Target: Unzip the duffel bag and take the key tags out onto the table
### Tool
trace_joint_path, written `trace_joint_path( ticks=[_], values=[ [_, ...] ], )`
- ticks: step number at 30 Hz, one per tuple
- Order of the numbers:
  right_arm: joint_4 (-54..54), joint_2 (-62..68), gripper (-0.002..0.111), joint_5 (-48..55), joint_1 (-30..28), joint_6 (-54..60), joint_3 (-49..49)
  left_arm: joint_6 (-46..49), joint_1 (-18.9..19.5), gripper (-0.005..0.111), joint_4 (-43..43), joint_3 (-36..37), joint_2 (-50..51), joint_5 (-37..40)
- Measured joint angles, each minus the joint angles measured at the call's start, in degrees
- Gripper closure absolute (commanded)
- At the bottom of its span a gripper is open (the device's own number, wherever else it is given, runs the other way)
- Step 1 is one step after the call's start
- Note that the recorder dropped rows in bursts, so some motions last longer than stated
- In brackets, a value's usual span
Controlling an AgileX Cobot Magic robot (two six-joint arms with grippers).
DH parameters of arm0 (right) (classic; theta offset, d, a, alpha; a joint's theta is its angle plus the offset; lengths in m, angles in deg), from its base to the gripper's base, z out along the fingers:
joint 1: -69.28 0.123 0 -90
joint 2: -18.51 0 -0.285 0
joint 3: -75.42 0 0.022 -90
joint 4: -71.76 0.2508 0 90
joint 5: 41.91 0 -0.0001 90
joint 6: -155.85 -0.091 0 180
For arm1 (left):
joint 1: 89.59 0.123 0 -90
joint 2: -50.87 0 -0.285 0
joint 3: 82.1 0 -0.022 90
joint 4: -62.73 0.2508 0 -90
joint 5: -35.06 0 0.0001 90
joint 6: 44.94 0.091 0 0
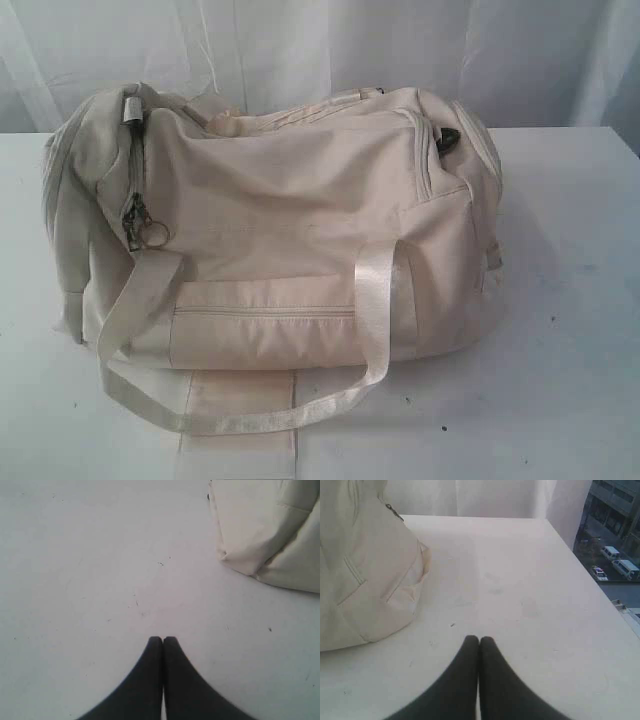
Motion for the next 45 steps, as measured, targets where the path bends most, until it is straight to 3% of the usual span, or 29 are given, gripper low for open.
trace_joint_path(
  ticks=[30, 34, 40, 45],
  values=[
    [0.0, 0.0, 0.108, 0.04, 0.0, 0.0, 0.0, 1.5, 0.0, 0.107, 3.83, 0.12, 0.0, -0.93],
    [0.0, 0.0, 0.108, 0.14, 0.0, 0.0, 0.0, 1.5, 0.0, 0.107, 3.83, 0.34, 0.0, -12.3],
    [0.0, 0.0, 0.108, 0.14, 0.0, 0.0, 0.0, 1.5, 0.0, 0.107, 4.16, 0.34, 0.0, -21.34],
    [0.0, 0.0, 0.108, 0.14, 0.0, 0.0, 0.0, 0.05, 0.0, 0.107, 4.16, 0.34, 0.0, -38.14]
  ],
)
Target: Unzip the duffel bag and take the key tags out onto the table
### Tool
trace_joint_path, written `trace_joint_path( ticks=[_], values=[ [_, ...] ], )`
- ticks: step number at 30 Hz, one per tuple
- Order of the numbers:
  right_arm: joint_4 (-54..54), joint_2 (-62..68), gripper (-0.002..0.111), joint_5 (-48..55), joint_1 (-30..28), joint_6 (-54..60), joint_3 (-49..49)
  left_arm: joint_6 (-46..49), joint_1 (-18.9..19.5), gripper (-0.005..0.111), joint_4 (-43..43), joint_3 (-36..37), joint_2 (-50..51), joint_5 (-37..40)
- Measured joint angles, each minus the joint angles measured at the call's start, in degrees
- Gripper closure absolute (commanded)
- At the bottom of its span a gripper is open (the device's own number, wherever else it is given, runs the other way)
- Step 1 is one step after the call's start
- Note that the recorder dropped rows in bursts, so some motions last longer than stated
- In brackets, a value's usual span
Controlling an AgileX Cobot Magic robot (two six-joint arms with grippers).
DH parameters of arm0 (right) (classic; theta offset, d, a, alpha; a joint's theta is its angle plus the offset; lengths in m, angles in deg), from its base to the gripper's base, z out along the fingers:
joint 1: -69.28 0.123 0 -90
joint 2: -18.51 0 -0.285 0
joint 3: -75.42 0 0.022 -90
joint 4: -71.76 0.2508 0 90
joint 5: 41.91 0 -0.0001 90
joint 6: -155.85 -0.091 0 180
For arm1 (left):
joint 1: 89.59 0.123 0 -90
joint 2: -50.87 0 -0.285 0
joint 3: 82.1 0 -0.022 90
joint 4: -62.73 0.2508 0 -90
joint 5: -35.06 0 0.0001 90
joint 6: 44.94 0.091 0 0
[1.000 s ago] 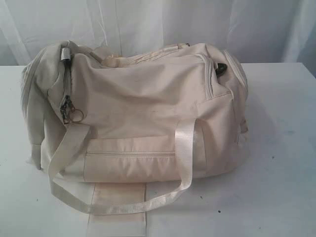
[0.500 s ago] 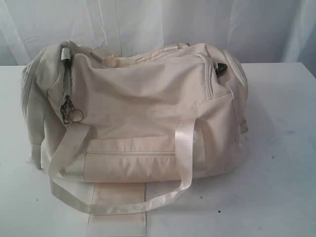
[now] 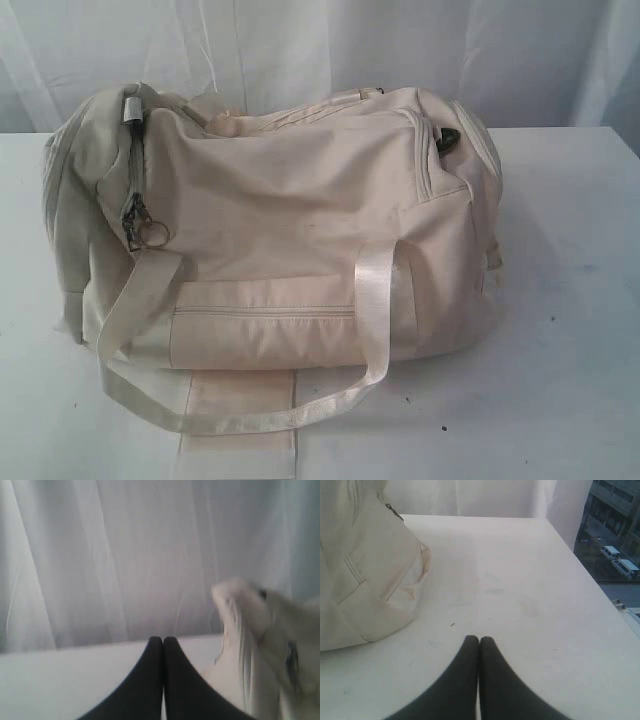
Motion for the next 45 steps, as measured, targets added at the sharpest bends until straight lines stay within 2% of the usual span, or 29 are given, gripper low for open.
trace_joint_path(
  ticks=[6, 10, 14, 18, 26, 33, 37, 41, 43, 45],
  values=[
    [0.0, 0.0, 0.108, 0.0, 0.0, 0.0, 0.0, -2.84, 0.0, 0.107, -1.4, 0.0, -0.1, -22.23],
    [0.0, 0.0, 0.108, 0.0, 0.0, 0.0, 0.0, -2.97, 0.0, 0.107, -7.25, -4.23, 0.3, -21.14],
    [0.0, 0.0, 0.108, 0.0, 0.0, 0.0, 0.0, -2.97, 0.0, 0.107, -7.39, -13.7, 5.03, -13.24],
    [0.0, 0.0, 0.108, 0.0, 0.0, 0.0, 0.0, -3.07, 0.0, 0.107, -4.59, -23.76, 12.46, -0.9],
    [0.0, 0.0, 0.108, 0.0, 0.0, 0.0, 0.0, -1.51, -0.52, 0.107, -3.79, -39.61, 29.19, 31.12],
    [0.0, 0.0, 0.108, 0.0, 0.0, 0.0, 0.0, 10.29, -8.15, 0.107, -9.24, -48.86, 43.16, 50.61],
    [0.0, 0.0, 0.108, 0.0, 0.0, 0.0, 0.0, 14.41, -13.14, 0.107, -10.99, -52.78, 51.56, 56.39],
    [0.0, 0.0, 0.108, 0.0, 0.0, 0.0, 0.0, 15.35, -17.71, 0.106, -11.26, -55.21, 59.93, 57.75],
    [0.0, 0.0, 0.108, 0.0, 0.0, 0.0, 0.0, 15.45, -18.96, 0.101, -11.38, -56.19, 63.15, 57.75],
    [0.0, 0.0, 0.108, 0.0, 0.0, 0.0, 0.0, 15.56, -19.61, 0.09, -11.38, -57.2, 66.12, 57.4]
  ],
)
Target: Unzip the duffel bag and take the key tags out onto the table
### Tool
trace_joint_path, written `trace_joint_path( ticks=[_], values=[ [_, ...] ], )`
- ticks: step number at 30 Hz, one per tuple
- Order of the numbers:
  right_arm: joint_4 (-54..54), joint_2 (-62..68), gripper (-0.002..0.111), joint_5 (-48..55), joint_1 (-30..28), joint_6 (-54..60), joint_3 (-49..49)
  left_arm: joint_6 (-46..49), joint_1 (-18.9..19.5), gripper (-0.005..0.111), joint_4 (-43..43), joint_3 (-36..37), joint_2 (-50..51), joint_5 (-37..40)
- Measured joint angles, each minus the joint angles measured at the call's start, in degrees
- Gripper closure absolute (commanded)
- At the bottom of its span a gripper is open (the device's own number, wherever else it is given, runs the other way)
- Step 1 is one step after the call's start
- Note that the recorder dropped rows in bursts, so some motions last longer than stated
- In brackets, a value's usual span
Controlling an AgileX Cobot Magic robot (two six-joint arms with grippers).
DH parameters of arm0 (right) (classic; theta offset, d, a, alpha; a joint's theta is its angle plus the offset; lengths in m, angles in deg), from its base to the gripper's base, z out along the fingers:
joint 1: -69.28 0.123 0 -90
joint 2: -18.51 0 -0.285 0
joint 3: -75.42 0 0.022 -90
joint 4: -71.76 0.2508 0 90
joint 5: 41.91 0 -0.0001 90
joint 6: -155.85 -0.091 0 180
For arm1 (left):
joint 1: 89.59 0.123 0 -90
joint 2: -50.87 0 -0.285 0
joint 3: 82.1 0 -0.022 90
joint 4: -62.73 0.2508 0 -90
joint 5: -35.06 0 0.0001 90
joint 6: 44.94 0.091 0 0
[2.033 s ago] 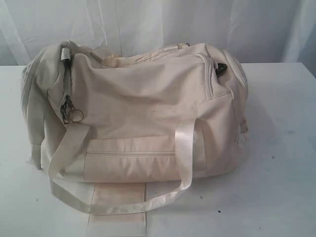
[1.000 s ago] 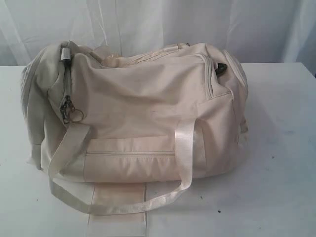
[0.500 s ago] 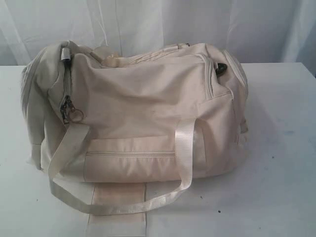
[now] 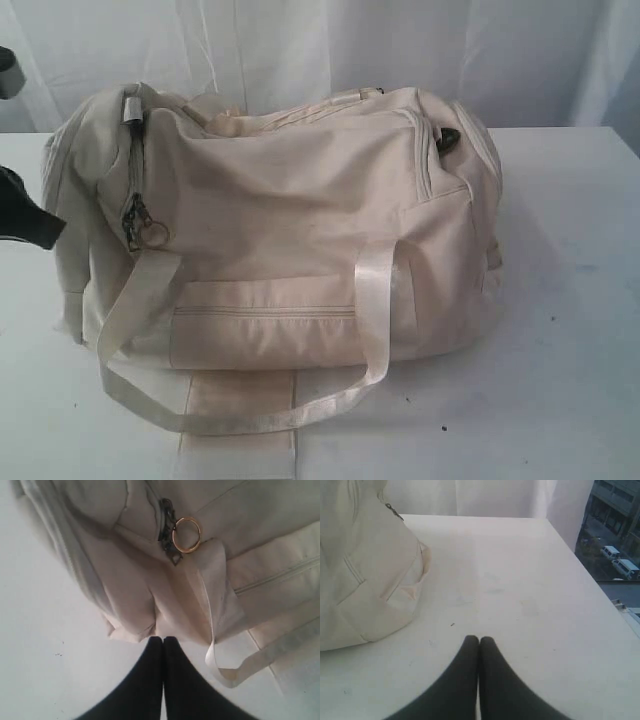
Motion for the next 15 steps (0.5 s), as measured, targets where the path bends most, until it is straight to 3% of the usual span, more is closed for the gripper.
trace_joint_path(
  ticks=[6, 9, 15],
  values=[
    [0.0, 0.0, 0.108, 0.0, 0.0, 0.0, 0.0, -0.68, -0.38, 0.049, -1.77, -1.98, 5.84, -1.22],
    [0.0, 0.0, 0.108, 0.0, 0.0, 0.0, 0.0, -0.68, -0.38, 0.042, -5.37, -2.32, 8.15, -2.1],
    [0.0, 0.0, 0.108, 0.0, 0.0, 0.0, 0.0, -0.76, -0.53, 0.042, -7.01, -2.38, 12.37, -2.73]
  ],
)
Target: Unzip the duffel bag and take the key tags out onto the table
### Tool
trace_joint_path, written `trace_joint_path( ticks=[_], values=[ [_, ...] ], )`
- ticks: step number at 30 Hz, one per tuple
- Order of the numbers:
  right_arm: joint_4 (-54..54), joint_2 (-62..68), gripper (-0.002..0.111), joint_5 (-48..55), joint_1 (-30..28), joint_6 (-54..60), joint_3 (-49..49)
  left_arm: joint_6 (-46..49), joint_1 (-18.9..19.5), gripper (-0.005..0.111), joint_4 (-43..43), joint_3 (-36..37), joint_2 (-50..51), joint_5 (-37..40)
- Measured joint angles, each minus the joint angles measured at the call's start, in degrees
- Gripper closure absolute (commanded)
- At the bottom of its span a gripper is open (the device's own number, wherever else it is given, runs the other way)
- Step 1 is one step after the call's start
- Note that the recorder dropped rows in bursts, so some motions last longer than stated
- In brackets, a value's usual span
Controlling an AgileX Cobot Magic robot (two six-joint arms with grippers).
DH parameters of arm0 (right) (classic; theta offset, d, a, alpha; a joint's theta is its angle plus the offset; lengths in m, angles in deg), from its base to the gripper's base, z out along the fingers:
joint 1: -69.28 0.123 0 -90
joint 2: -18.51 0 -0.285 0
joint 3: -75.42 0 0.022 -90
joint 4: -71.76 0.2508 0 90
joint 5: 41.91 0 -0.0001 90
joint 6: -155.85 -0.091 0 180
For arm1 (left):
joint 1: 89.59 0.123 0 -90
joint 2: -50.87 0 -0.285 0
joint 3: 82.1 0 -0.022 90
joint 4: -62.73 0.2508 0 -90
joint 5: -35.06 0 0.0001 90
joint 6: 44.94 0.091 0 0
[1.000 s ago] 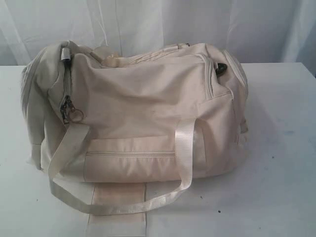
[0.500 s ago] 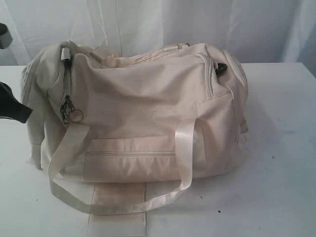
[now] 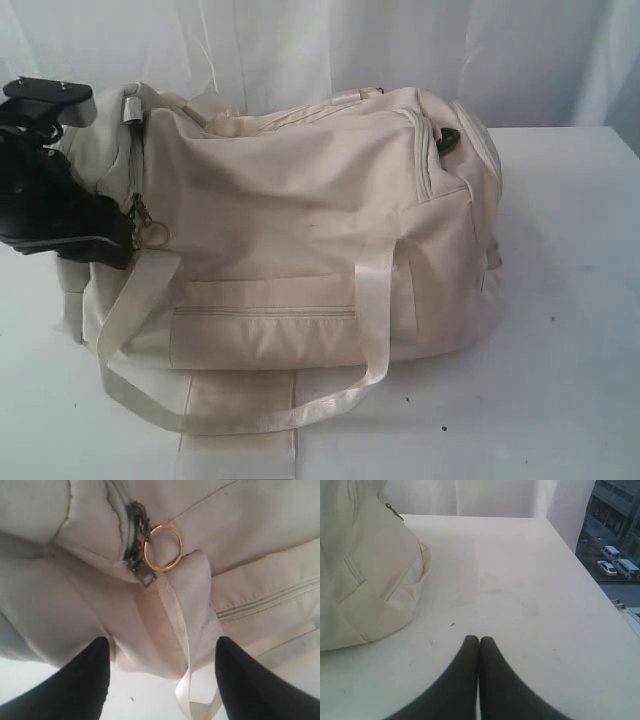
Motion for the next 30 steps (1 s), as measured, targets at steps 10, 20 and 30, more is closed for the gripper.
trace_joint_path(
  ticks=[10, 20, 30],
  values=[
    [0.0, 0.0, 0.108, 0.0, 0.0, 0.0, 0.0, -9.42, 0.0, 0.042, 6.77, 0.0, 4.75, -2.3],
    [0.0, 0.0, 0.108, 0.0, 0.0, 0.0, 0.0, -15.72, 0.0, 0.043, 7.42, 0.0, 9.79, -9.94],
    [0.0, 0.0, 0.108, 0.0, 0.0, 0.0, 0.0, -15.73, 0.0, 0.101, 8.46, 0.0, 12.15, -10.15]
  ],
)
